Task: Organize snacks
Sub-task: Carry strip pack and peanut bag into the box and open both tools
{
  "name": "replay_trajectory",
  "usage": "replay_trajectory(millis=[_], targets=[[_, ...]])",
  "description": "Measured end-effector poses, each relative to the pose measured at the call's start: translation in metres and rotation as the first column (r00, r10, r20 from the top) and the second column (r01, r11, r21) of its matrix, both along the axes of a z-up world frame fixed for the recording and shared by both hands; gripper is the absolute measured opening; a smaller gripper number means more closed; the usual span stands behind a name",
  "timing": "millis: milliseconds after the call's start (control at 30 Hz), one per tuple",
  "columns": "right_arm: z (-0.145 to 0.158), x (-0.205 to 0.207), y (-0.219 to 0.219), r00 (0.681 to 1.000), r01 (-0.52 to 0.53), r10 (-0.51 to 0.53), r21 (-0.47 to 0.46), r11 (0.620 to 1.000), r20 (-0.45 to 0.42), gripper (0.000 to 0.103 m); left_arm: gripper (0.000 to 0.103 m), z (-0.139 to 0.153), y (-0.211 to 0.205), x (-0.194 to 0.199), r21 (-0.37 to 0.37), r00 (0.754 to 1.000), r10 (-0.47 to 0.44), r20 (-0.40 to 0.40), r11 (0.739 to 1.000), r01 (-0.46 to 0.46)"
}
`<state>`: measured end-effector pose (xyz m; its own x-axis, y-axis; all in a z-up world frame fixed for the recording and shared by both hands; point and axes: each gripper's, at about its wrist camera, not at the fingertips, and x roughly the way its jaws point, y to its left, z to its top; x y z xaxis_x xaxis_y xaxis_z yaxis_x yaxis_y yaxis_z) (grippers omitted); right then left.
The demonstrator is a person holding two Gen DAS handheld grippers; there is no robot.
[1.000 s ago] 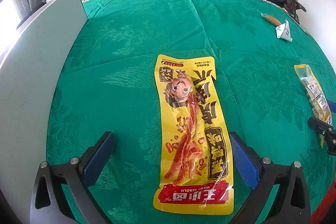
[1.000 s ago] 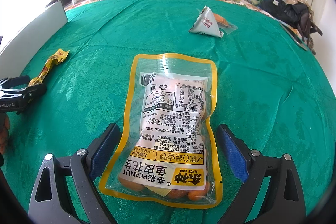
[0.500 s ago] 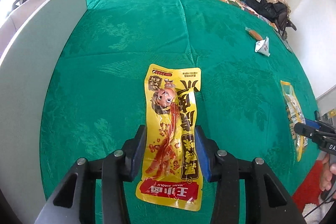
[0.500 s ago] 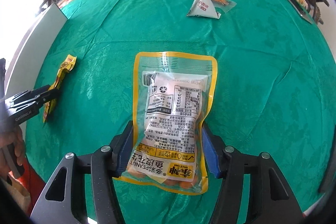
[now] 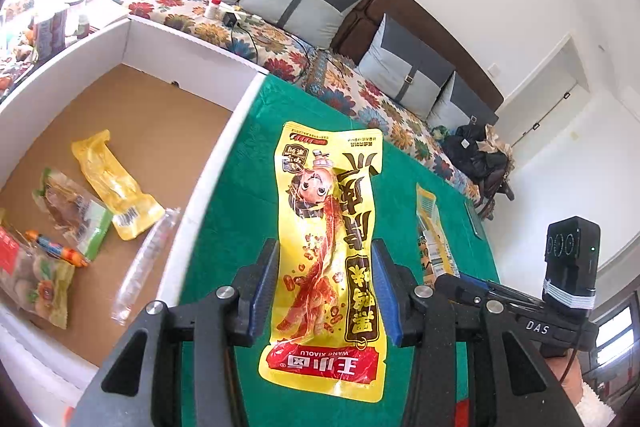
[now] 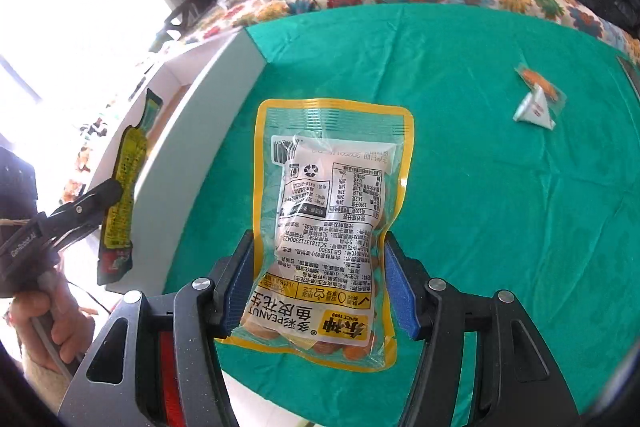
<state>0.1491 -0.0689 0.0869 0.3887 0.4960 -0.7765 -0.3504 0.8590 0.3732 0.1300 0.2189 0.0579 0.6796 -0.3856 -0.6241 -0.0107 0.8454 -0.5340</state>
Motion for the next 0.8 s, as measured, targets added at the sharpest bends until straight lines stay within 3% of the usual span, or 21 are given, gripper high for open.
replay_trajectory(millis=[67,133,200,267,333,433,500,567,667,800], targets=[[0.03,0.003,0.057,0.995,-0.099,0.097,0.056,0.994,0.039,0.063,0.045,0.01,0.043,-0.005,0.078,0.995,0.103,0.0,0.992,-0.103],[0.051,0.003,0.111,0.983,-0.181,0.176,0.12,0.976,0.054,0.064,0.049,0.011,0.086,-0.011,0.162,0.976,0.217,-0.013,0.964,-0.212],[0.06,0.004,0.153,0.975,-0.222,0.216,0.194,0.956,0.052,0.071,0.059,0.004,0.123,-0.02,0.269,0.939,0.343,-0.032,0.908,-0.323],[0.061,0.004,0.184,0.97,-0.243,0.239,0.212,0.946,0.045,0.079,0.074,-0.006,0.15,-0.033,0.35,0.902,0.43,-0.037,0.851,-0.392],[0.053,0.003,0.197,0.967,-0.254,0.252,0.184,0.95,0.035,0.079,0.075,-0.017,0.17,-0.052,0.372,0.877,0.479,-0.043,0.822,-0.431],[0.032,-0.002,0.173,0.972,-0.233,0.229,0.146,0.961,0.047,0.079,0.079,-0.035,0.173,-0.074,0.334,0.872,0.487,-0.051,0.831,-0.445],[0.005,0.005,0.141,0.982,-0.188,0.185,0.063,0.98,0.048,0.079,0.079,-0.041,0.159,-0.076,0.313,0.889,0.454,-0.063,0.855,-0.414],[-0.032,0.014,0.099,0.989,-0.132,0.136,-0.077,0.988,0.055,0.079,0.079,-0.041,0.131,-0.07,0.287,0.918,0.392,-0.06,0.888,-0.36],[-0.087,0.022,0.022,0.997,-0.02,0.043,-0.303,0.953,0.07,0.079,0.081,-0.028,0.071,-0.05,0.261,0.964,0.262,-0.037,0.934,-0.244],[-0.128,0.013,-0.099,0.988,0.151,-0.122,-0.418,0.896,0.094,0.079,0.094,-0.023,-0.026,-0.02,0.261,0.998,0.057,-0.018,0.964,-0.051]])
